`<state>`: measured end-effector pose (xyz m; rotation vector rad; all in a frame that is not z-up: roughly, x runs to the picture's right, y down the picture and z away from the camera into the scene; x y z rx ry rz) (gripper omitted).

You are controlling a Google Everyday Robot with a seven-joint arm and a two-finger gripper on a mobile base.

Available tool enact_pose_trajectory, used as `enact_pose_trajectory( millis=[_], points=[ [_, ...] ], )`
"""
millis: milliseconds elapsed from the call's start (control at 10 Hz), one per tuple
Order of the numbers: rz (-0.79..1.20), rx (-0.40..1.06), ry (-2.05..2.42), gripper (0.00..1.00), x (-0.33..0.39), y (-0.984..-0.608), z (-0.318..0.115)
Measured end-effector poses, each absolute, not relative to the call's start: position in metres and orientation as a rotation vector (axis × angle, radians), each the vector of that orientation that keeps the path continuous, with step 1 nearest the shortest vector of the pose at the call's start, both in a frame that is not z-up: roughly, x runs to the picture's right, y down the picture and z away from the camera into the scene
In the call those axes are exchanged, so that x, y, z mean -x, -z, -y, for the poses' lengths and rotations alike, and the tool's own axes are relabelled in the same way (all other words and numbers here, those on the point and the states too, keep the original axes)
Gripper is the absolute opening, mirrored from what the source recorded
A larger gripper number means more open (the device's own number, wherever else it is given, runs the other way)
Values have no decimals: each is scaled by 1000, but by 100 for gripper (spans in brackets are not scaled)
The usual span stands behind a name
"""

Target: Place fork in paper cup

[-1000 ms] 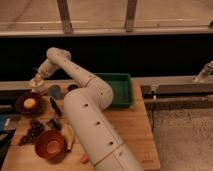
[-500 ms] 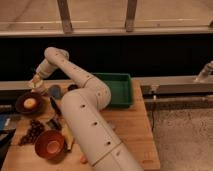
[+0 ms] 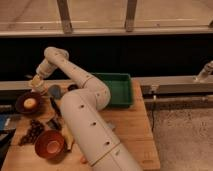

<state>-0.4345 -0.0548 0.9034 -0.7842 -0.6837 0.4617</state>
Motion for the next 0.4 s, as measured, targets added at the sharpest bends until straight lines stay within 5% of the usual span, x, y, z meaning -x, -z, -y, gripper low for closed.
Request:
enact_pose_trajectory(
  millis=[400],
  points=[
    [688,738,-465,67,428,-899,72]
  ],
)
